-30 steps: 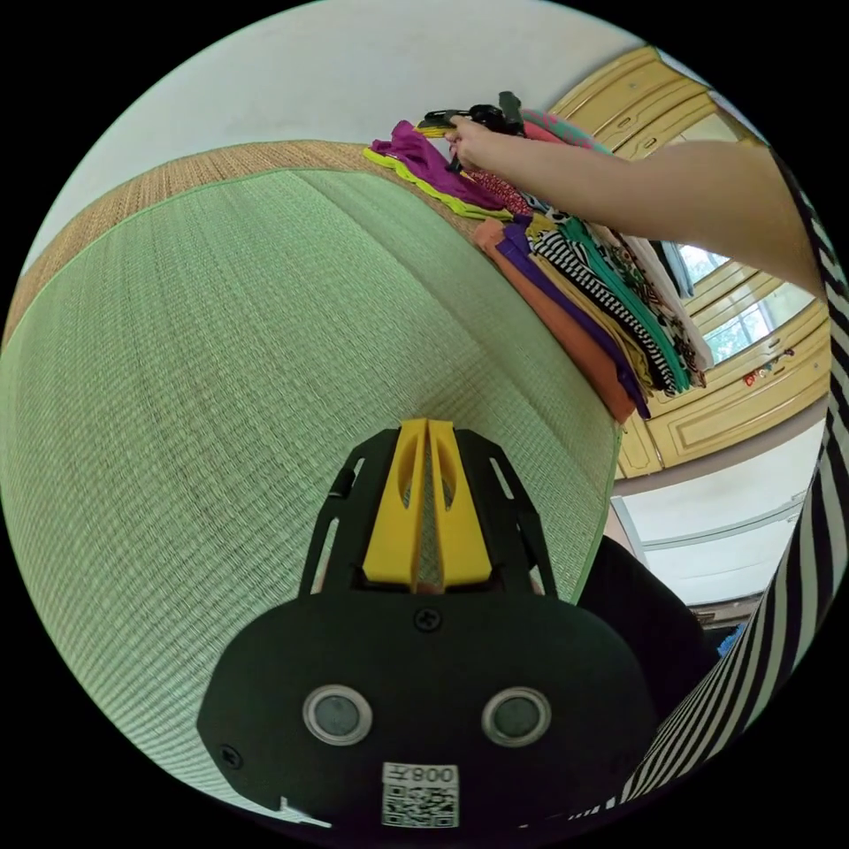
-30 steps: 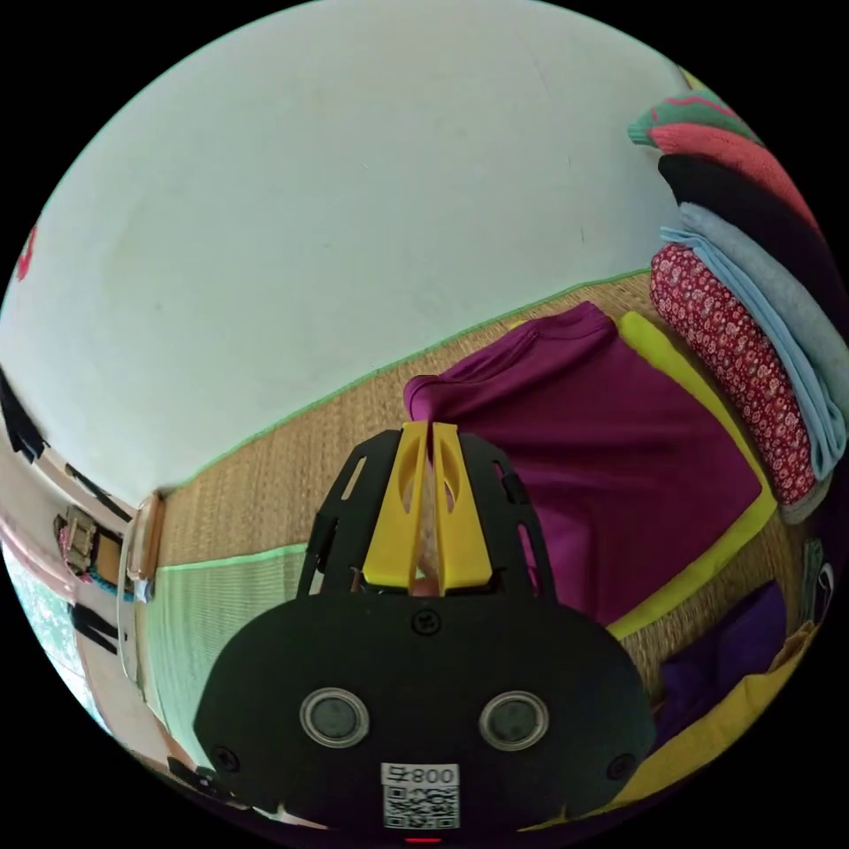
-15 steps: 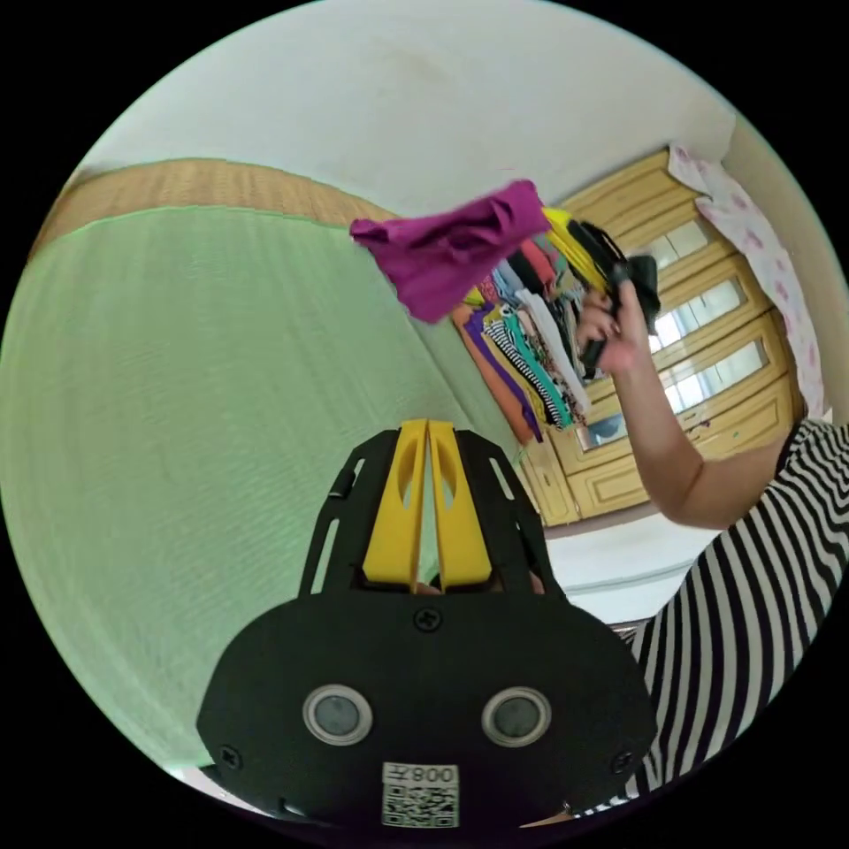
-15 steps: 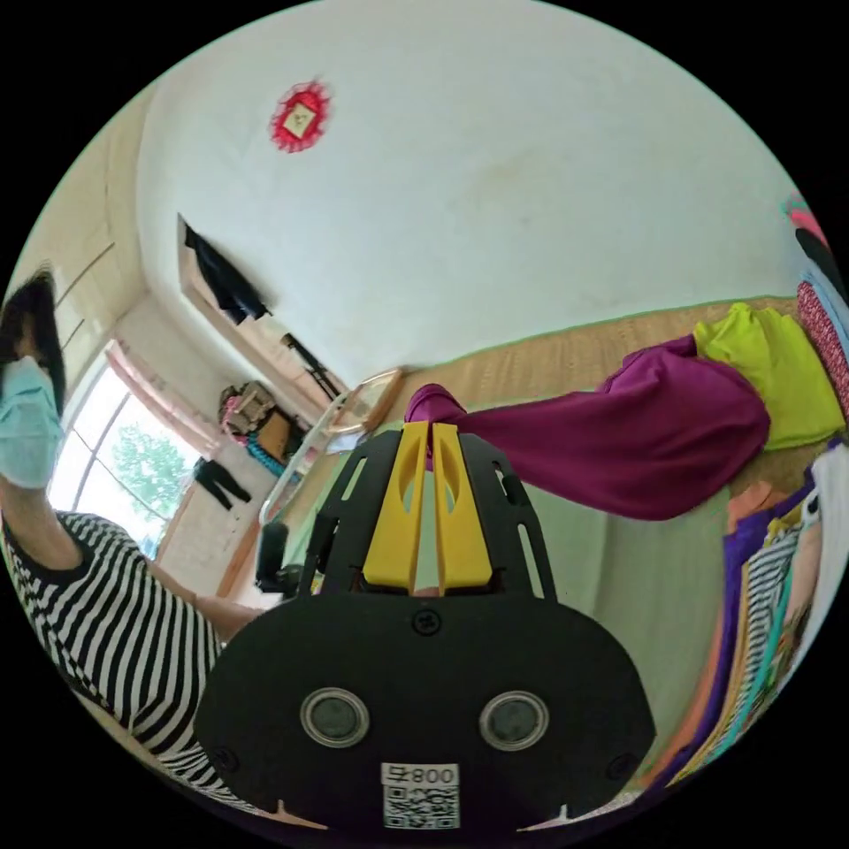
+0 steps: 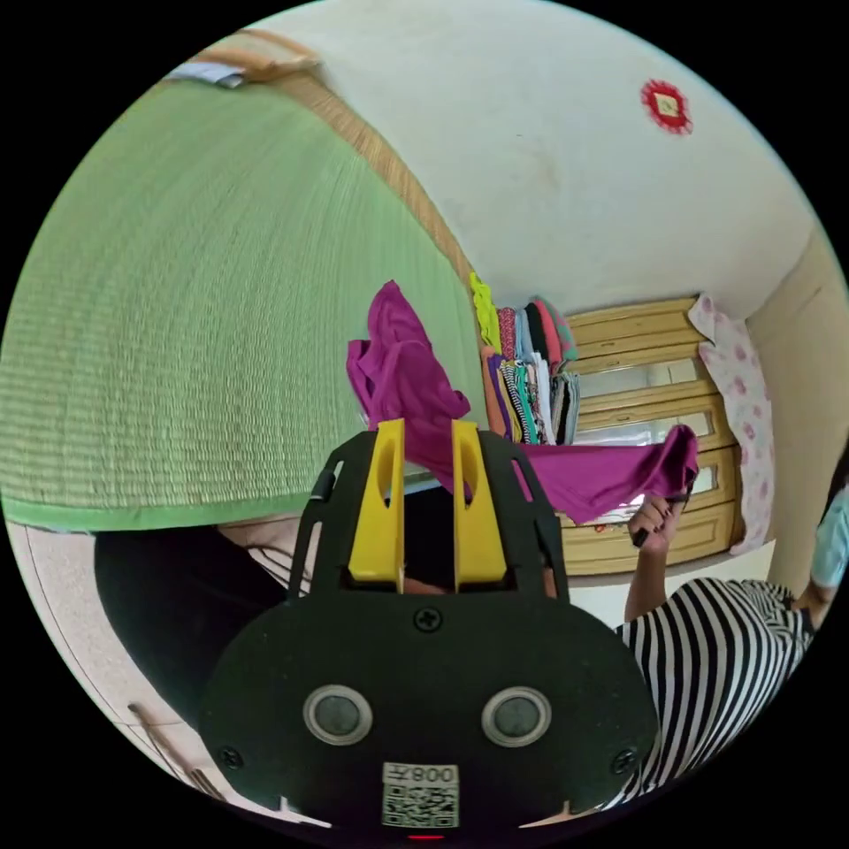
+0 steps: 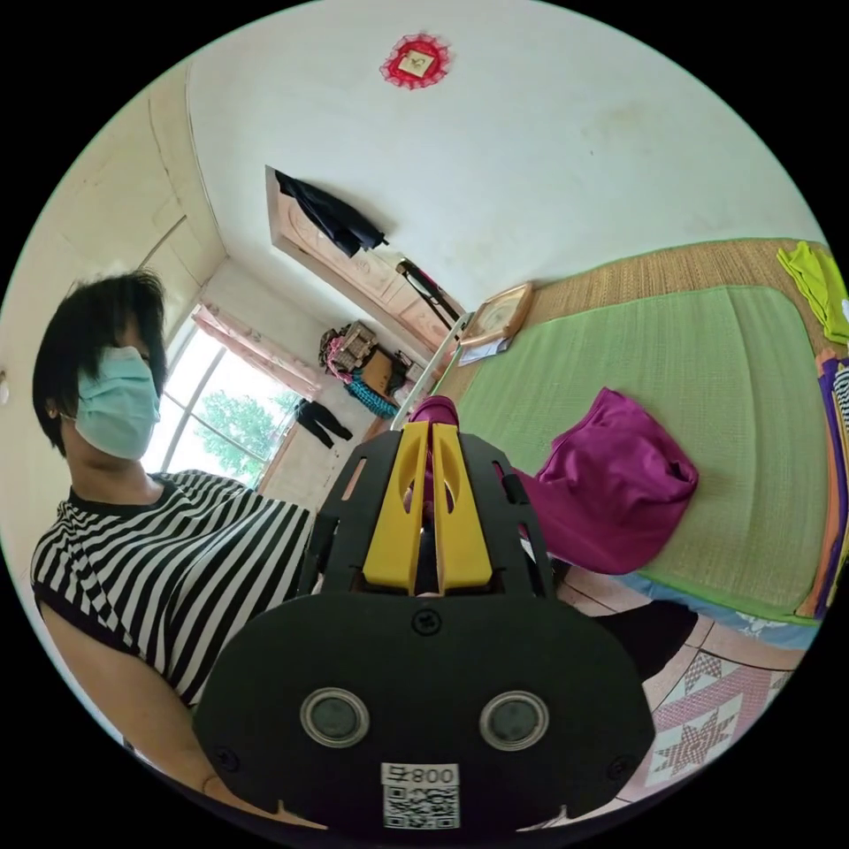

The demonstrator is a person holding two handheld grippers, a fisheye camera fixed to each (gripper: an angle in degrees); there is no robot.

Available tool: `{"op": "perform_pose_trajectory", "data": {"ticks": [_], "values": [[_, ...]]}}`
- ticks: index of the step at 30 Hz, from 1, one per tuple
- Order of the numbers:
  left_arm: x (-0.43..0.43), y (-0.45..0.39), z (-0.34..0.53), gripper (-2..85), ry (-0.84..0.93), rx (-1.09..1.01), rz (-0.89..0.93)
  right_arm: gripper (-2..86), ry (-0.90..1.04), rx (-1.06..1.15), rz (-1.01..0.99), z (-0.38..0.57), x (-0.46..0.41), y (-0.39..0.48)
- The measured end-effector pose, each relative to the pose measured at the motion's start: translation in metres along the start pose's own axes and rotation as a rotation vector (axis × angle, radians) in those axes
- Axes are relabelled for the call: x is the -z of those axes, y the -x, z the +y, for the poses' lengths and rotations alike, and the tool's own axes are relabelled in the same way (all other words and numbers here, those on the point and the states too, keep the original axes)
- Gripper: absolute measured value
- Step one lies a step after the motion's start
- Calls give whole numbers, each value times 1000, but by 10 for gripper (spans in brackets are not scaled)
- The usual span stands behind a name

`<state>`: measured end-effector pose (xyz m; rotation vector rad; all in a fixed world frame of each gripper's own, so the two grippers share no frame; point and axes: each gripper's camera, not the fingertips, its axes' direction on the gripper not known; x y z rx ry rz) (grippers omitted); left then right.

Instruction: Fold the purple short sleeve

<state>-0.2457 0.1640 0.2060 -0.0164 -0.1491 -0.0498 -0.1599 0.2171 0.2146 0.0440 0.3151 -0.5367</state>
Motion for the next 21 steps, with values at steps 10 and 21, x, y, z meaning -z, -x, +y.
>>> {"op": "perform_pose_trajectory", "data": {"ticks": [10,21], "values": [[-20,-51,45,88,244,87,-38,3,-67,1,21,95,17,28],[39,-139,105,29,203,100,100,3,-105,-11,48,158,25,42]]}}
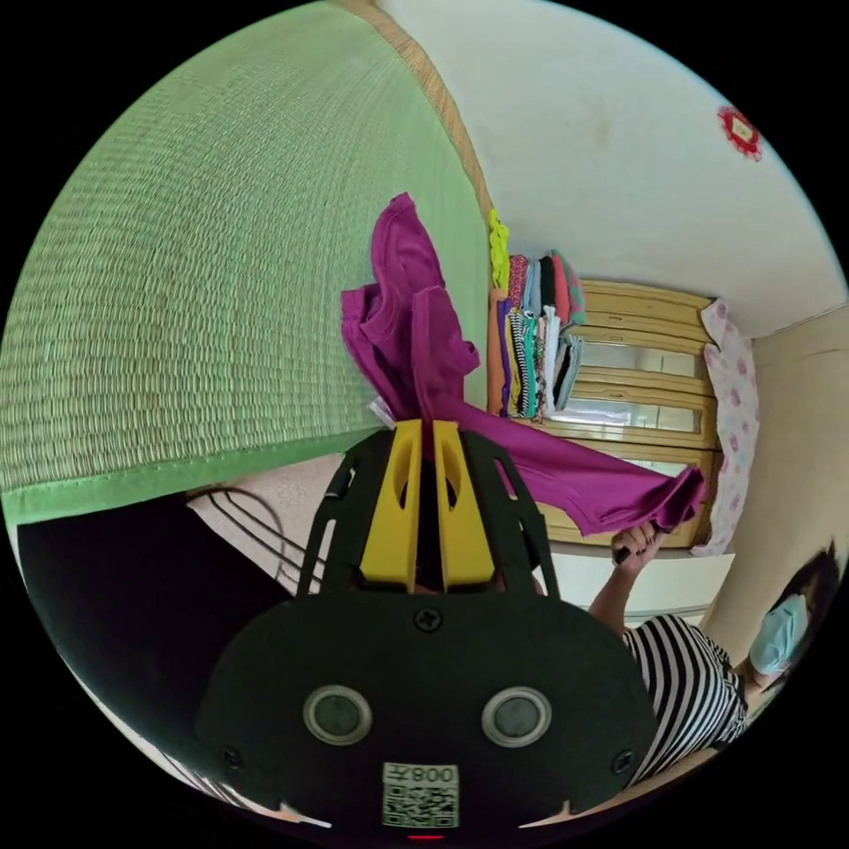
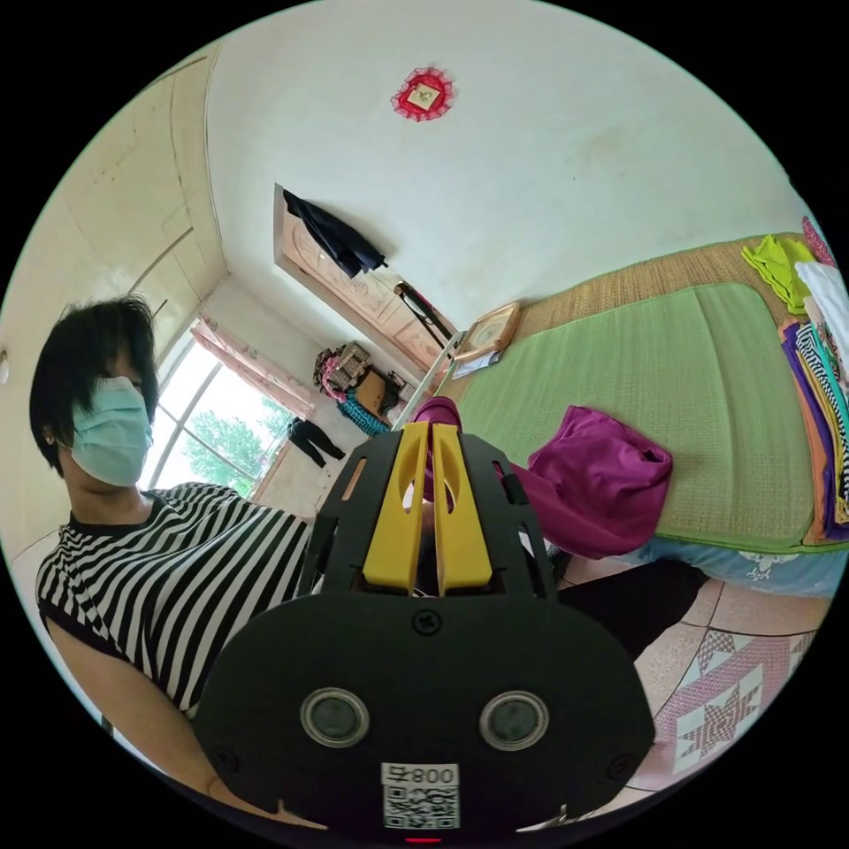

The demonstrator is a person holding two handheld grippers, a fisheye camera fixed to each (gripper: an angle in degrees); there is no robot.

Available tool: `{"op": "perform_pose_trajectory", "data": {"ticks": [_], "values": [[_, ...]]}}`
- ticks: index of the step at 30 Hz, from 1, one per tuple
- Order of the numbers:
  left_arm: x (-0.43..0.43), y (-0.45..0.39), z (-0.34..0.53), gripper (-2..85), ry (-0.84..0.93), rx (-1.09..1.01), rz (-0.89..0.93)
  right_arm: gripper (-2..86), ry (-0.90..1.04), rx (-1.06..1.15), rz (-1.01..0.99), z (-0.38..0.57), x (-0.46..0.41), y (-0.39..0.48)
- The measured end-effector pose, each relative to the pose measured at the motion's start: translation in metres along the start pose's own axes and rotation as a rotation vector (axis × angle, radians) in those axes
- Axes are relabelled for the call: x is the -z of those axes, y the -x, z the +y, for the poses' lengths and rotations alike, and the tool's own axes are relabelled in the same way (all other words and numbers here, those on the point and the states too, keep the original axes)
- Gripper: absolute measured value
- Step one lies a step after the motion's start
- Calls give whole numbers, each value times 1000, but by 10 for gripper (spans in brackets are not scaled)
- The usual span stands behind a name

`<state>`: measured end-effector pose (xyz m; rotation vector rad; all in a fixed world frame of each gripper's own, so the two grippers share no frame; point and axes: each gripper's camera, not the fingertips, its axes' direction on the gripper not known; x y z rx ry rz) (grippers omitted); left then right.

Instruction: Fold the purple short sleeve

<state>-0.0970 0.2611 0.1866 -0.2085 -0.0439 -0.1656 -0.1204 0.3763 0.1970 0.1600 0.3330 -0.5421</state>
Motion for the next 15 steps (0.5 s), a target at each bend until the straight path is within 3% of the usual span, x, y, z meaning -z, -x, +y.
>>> {"op": "perform_pose_trajectory", "data": {"ticks": [8,15], "values": [[87,-116,93,23,-234,-178,290,3,-90,33,46,28,35,16],[162,-242,170,21,-423,-465,397,3,-208,148,32,39,73,52]]}}
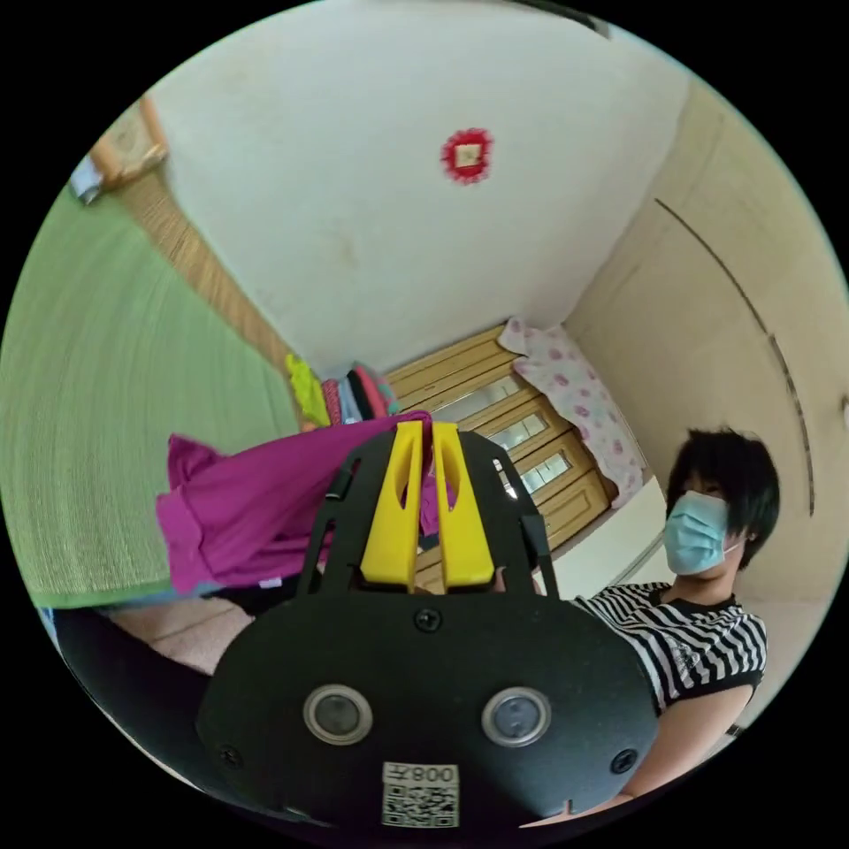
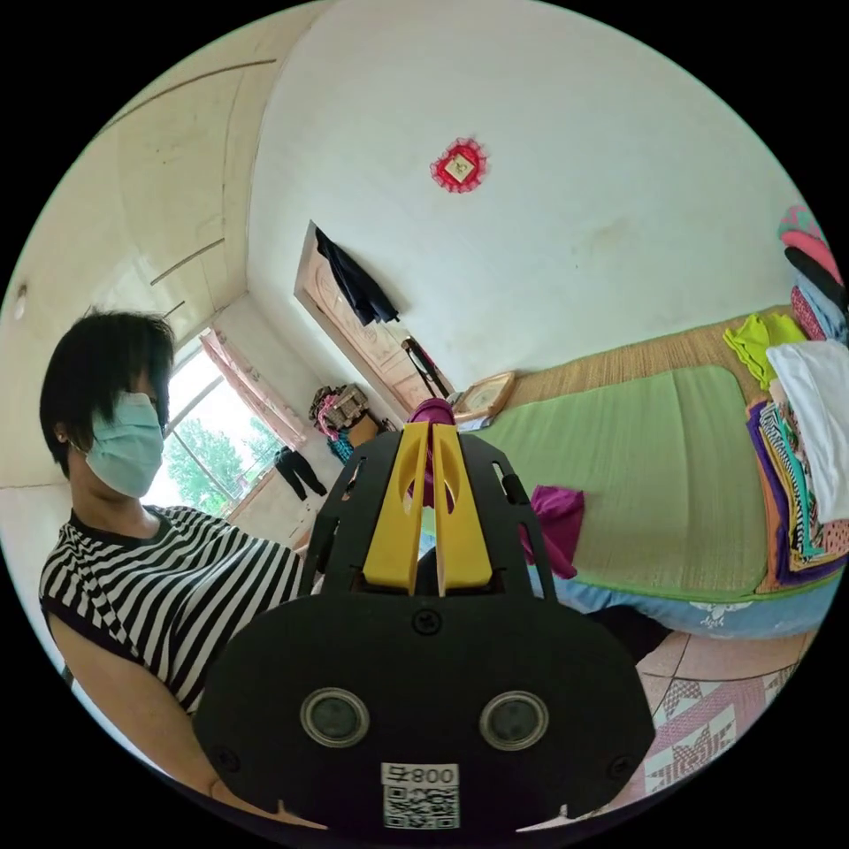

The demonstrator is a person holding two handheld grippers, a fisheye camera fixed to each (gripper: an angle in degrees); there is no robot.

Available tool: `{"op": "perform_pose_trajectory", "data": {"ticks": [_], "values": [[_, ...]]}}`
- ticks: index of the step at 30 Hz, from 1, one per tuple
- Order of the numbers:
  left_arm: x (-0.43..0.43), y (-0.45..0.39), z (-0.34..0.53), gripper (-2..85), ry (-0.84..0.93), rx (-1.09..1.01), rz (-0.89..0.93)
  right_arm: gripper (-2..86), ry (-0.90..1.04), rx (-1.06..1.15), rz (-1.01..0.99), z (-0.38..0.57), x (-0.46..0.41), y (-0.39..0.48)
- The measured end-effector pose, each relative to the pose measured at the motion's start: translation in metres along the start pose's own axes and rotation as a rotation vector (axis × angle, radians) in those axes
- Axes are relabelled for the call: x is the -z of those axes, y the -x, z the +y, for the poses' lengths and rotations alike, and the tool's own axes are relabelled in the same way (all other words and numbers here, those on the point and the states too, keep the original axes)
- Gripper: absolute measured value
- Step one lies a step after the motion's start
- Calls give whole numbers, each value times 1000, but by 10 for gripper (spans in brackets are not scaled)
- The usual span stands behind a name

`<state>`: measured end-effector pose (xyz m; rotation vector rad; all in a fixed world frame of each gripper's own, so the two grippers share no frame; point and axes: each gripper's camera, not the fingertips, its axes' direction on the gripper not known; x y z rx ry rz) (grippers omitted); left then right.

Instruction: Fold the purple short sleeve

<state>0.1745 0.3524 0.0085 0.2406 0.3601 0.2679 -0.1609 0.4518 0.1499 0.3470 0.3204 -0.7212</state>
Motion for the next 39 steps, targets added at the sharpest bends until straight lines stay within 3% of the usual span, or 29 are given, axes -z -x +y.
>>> {"op": "perform_pose_trajectory", "data": {"ticks": [11,20,30,39], "values": [[32,-253,24,20,-171,-469,108,3,-160,246,-61,-12,59,77],[24,-378,50,20,-204,-718,62,4,-264,402,-108,-21,97,116],[-19,-368,-4,21,-205,-712,-93,3,-237,384,-67,-88,59,67],[-102,-215,-166,23,-131,-497,-421,4,-41,222,72,-230,-75,-90]]}}
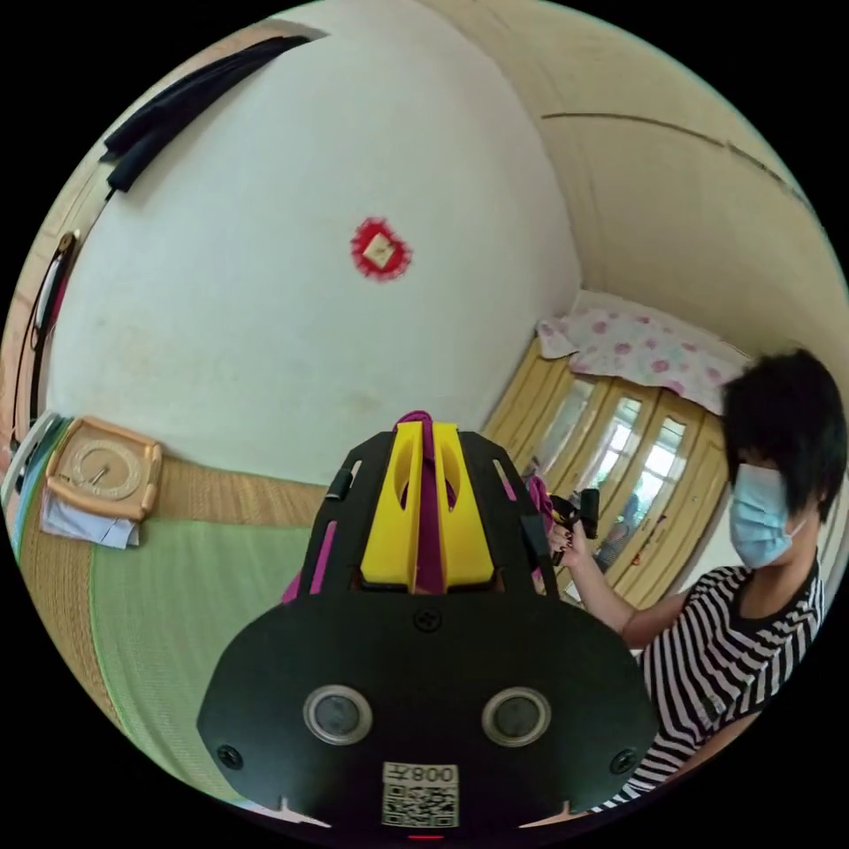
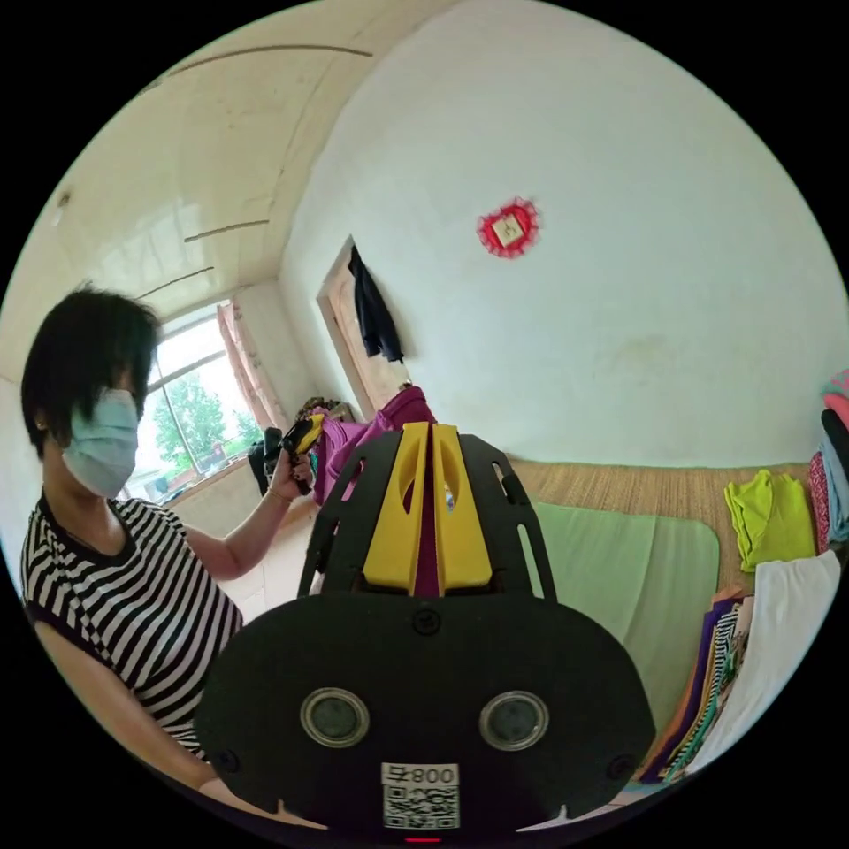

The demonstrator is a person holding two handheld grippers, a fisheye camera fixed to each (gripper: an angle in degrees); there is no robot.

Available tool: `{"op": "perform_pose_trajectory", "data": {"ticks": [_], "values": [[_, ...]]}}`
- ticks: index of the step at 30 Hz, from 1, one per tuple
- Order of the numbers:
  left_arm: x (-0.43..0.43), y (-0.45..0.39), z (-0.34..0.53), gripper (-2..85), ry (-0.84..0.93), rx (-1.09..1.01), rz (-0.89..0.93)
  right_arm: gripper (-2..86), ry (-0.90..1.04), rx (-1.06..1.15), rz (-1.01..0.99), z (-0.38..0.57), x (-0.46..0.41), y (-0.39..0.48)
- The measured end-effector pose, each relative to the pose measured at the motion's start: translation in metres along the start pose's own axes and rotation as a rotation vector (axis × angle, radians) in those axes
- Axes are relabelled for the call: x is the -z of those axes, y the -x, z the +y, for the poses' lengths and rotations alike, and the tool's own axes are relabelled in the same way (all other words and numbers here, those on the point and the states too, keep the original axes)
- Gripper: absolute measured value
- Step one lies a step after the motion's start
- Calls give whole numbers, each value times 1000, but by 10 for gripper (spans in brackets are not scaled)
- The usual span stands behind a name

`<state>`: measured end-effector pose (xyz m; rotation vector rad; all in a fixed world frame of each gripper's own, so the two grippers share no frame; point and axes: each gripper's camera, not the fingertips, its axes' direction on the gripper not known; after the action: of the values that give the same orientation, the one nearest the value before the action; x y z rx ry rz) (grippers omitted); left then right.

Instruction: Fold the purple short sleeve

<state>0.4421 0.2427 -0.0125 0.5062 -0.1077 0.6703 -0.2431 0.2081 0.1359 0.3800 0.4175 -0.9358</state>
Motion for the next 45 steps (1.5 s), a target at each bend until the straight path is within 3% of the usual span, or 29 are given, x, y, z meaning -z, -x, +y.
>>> {"op": "perform_pose_trajectory", "data": {"ticks": [5,10,12,16,24,29,40,45], "values": [[-141,140,-15,27,192,168,-189,4,153,-179,16,-42,-113,-142],[-253,269,19,41,401,352,-243,4,385,-423,162,-36,-236,-301],[-276,307,41,46,470,413,-324,3,432,-539,200,-20,-262,-348],[-281,356,90,52,506,496,-294,4,493,-672,194,16,-290,-414],[-172,328,197,75,657,633,-311,34,711,-539,162,74,-266,-363],[-101,277,252,96,744,760,-385,59,853,-547,291,127,-225,-304],[-115,265,272,95,832,739,-408,63,912,-622,459,154,-228,-289],[-123,255,269,75,904,646,-521,58,929,-556,553,152,-236,-278]]}}
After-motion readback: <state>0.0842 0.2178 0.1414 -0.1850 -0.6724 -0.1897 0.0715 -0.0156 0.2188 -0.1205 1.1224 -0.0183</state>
